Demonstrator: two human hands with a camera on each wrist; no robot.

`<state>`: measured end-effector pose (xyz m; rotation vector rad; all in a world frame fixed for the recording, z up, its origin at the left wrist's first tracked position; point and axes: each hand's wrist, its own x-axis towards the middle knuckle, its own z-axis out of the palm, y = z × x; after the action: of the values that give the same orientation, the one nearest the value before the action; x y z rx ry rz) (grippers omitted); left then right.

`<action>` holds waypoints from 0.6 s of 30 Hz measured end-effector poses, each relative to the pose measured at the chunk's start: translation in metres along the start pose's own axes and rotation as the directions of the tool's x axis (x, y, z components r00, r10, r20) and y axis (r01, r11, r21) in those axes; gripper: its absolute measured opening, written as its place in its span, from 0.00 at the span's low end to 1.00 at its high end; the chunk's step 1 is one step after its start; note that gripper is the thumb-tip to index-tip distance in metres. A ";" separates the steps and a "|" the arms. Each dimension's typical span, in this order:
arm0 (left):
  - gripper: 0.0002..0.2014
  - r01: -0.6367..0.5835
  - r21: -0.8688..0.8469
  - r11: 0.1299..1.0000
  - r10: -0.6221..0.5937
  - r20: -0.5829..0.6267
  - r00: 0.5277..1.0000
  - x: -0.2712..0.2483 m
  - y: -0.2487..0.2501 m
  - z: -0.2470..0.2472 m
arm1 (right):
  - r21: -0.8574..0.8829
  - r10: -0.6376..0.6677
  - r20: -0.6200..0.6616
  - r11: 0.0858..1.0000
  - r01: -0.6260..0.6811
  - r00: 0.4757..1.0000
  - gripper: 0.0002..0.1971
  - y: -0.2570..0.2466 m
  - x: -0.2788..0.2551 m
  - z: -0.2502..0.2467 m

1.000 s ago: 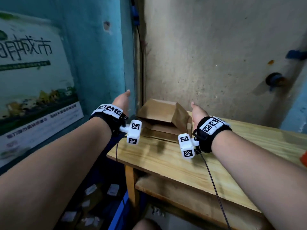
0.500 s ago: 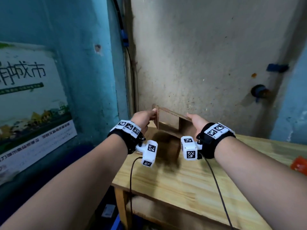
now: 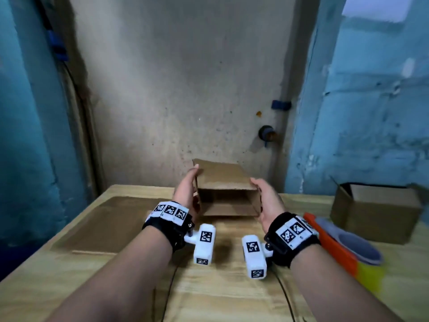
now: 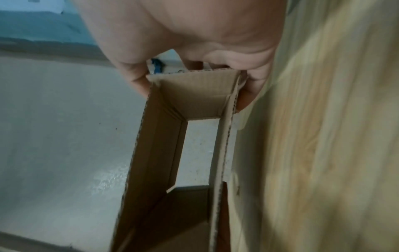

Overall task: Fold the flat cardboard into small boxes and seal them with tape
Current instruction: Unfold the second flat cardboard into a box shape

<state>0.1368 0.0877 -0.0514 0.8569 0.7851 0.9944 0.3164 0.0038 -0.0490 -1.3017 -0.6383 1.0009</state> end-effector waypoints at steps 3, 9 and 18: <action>0.28 0.070 -0.108 0.992 -0.060 0.095 0.994 0.004 -0.028 -0.008 | 0.026 -0.036 -0.025 0.999 0.037 0.999 0.16 0.020 0.011 -0.016; 0.10 0.134 -0.211 0.968 -0.119 0.080 0.990 0.004 -0.019 -0.019 | 0.057 -0.051 -0.074 0.997 0.055 0.996 0.12 0.023 0.018 -0.024; 0.10 0.152 -0.298 0.942 -0.145 0.047 0.988 -0.001 -0.018 -0.026 | 0.076 -0.029 0.113 0.997 0.020 0.993 0.15 0.022 0.014 -0.037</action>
<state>0.1203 0.0875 -0.0782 0.5370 0.6457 0.9378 0.3488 -0.0027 -0.0791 -1.1749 -0.6953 1.0750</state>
